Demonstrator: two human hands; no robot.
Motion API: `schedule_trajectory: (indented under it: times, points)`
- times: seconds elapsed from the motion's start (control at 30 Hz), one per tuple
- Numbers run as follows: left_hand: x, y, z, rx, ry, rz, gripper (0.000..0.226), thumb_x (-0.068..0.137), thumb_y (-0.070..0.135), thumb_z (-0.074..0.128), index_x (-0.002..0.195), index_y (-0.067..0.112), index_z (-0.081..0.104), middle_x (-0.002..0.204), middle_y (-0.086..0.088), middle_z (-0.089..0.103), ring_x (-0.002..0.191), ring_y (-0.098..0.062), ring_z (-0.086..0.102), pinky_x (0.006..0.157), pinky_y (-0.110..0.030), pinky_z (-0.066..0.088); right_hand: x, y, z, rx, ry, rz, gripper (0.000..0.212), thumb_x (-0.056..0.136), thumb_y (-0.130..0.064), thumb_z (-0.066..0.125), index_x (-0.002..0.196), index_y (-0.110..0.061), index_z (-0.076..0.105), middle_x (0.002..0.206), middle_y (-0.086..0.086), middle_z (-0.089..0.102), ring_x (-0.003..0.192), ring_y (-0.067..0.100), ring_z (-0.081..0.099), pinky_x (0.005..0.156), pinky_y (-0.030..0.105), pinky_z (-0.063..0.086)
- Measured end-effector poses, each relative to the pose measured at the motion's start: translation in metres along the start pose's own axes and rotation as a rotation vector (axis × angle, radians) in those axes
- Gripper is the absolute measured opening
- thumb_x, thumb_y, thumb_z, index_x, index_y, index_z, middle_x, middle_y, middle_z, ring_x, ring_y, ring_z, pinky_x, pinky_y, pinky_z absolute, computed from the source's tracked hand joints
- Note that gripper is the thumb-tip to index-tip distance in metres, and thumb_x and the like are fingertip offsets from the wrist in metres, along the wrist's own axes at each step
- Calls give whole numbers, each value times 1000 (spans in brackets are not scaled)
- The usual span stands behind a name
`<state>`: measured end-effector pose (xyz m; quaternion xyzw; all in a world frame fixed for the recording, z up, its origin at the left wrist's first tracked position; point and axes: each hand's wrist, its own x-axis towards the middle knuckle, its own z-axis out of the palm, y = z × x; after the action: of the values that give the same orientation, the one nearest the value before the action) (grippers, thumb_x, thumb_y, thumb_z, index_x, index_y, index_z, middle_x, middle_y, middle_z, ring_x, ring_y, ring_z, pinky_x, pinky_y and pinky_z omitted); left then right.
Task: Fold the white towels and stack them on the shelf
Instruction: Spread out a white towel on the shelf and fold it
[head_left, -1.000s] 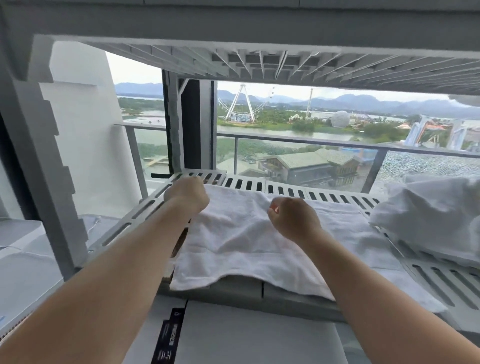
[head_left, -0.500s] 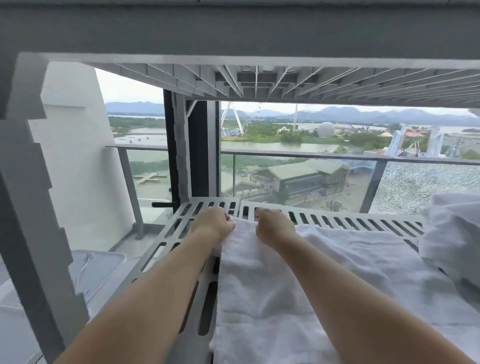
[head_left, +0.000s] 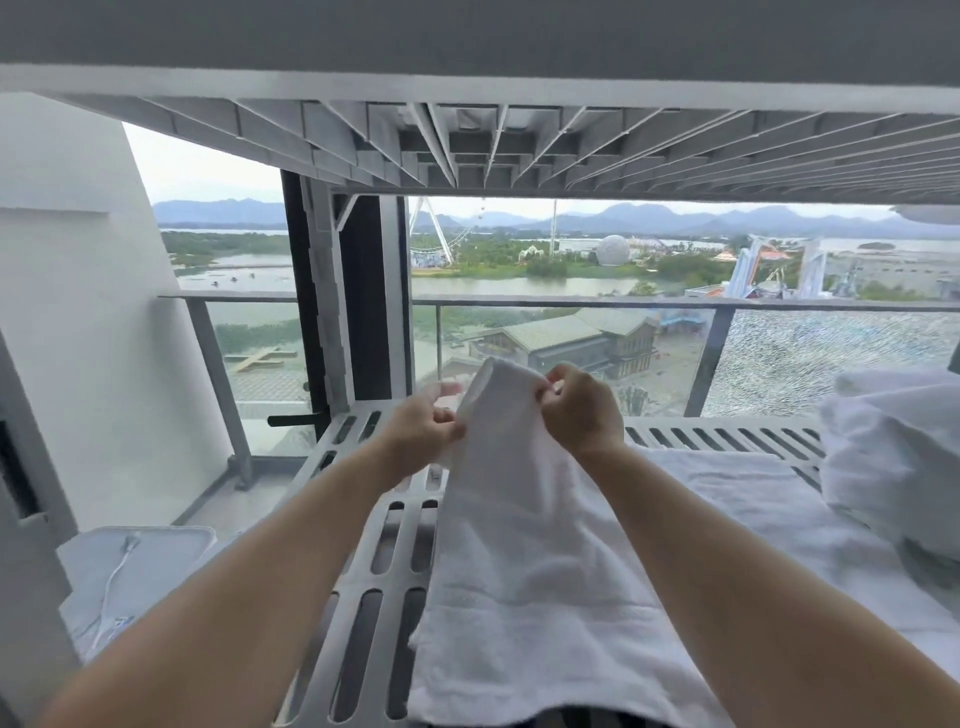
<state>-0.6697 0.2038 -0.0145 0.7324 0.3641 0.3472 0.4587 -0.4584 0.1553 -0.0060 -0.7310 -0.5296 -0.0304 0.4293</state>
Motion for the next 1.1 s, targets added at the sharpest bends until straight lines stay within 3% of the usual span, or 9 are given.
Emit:
schedule_trajectory:
  times: [0.17, 0.23, 0.37, 0.5, 0.63, 0.77, 0.93, 1.0, 1.1]
  points:
    - [1, 10, -3, 564, 113, -11, 12, 88, 26, 73, 84, 16, 79, 76, 0, 75, 76, -18, 70, 67, -28, 52, -17, 14, -17, 22, 129, -92, 9, 87, -24, 58, 93, -24, 65, 82, -2, 68, 76, 23, 61, 63, 29, 42]
    - [2, 23, 3, 556, 232, -50, 14, 89, 26, 72, 80, 19, 78, 69, 4, 74, 65, -14, 73, 57, -24, 50, -30, 22, -24, 3, 135, -248, 6, 83, -23, 62, 88, -23, 66, 79, -9, 57, 70, 16, 55, 60, 25, 38]
    - [9, 50, 17, 464, 288, -208, 8, 94, 17, 70, 91, 11, 74, 79, -6, 74, 55, -16, 73, 45, -26, 54, -63, 41, -40, -123, -82, -576, 6, 78, -23, 65, 84, -21, 65, 81, -8, 54, 78, 12, 52, 65, 30, 50]
    - [-3, 59, 36, 529, 134, -589, 23, 95, 18, 66, 103, -3, 64, 82, -17, 74, 54, -21, 72, 39, -24, 49, -82, 53, -51, -120, -206, -632, 9, 76, -22, 66, 84, -18, 68, 80, -1, 61, 82, 19, 58, 74, 33, 51]
    - [-12, 65, 45, 439, 64, -712, 29, 87, 5, 75, 114, -1, 67, 80, -15, 68, 44, -20, 65, 39, -25, 50, -92, 65, -60, -155, -293, -675, 12, 78, -28, 67, 86, -20, 73, 90, -1, 64, 93, 20, 58, 86, 35, 49]
    - [-19, 89, 63, 526, 67, -461, 39, 81, -10, 74, 113, 12, 72, 115, -15, 66, 86, -26, 71, 64, -33, 63, -93, 73, -70, -121, -275, -660, 24, 87, -43, 63, 78, -24, 75, 90, -3, 64, 91, 14, 55, 85, 31, 42]
    - [-43, 125, 87, 611, 152, 10, 23, 88, 0, 66, 95, 20, 76, 120, -5, 68, 109, -21, 64, 91, -31, 55, -63, 64, -94, 118, -186, -279, 31, 96, -34, 52, 89, -20, 79, 85, 3, 76, 78, 19, 68, 77, 31, 53]
    - [-55, 137, 91, 572, 170, 126, 28, 90, -3, 62, 92, 21, 77, 109, 0, 71, 103, -19, 66, 83, -26, 56, -48, 60, -101, 101, -176, -224, 24, 92, -16, 54, 105, -19, 74, 93, 5, 77, 86, 24, 70, 81, 30, 54]
    - [-71, 145, 90, 529, 146, 224, 32, 87, -8, 63, 87, 21, 78, 93, 5, 73, 91, -16, 68, 68, -20, 55, -34, 45, -109, 68, -258, -295, 47, 85, 2, 48, 115, -24, 71, 104, 3, 74, 95, 22, 68, 88, 28, 52]
